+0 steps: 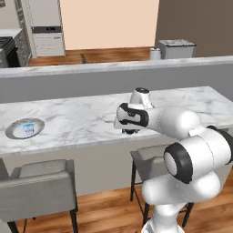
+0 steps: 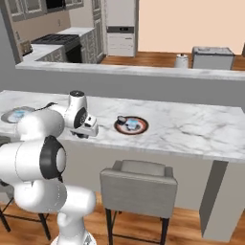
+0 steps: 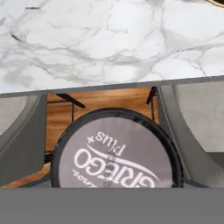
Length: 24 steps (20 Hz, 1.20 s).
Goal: Place two yogurt containers on each plate.
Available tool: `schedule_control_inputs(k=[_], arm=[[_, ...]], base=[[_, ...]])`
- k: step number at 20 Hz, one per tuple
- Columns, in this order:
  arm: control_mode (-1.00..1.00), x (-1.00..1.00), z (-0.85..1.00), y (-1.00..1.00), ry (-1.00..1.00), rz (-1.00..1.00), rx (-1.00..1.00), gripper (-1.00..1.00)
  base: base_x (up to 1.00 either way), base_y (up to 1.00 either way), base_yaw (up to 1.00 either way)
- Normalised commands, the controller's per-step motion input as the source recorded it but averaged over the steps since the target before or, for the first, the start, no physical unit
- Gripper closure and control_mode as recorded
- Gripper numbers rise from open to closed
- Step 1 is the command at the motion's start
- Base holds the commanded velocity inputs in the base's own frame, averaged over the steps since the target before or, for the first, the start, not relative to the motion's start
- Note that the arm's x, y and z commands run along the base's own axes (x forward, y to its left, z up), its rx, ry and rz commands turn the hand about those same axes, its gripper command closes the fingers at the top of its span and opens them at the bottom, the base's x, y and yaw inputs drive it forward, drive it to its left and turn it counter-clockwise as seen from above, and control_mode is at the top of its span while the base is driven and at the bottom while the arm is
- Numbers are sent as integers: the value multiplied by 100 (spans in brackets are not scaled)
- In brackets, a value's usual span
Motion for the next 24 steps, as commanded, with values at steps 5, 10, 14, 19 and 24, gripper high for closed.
schedule_control_inputs(k=[5,10,14,19,24], arm=[[100,0,0,0,0,0,0,100],[100,0,0,0,0,0,0,100],[100,0,0,0,0,0,0,100],[100,0,0,0,0,0,0,100],[100,0,0,0,0,0,0,100]], base=[[-22,87,0],[0,83,0],[10,58,0],[18,48,0],[27,46,0]])
